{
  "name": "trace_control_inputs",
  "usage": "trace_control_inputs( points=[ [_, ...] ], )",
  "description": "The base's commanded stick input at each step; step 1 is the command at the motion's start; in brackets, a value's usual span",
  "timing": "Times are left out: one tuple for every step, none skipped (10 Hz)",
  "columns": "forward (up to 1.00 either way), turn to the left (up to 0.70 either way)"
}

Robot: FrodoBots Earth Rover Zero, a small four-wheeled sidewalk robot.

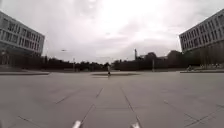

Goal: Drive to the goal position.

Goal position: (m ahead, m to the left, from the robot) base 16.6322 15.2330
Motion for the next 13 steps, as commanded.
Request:
trace_control_inputs(
  points=[
    [0.70,0.00],
    [0.70,0.00],
    [0.70,0.00],
    [0.70,0.00],
    [0.70,0.00],
    [0.70,0.00],
    [0.70,0.00],
    [0.70,0.00],
    [0.70,0.00],
    [0.70,0.00],
    [0.70,0.00],
    [0.70,0.00],
    [0.70,0.00]
  ],
)
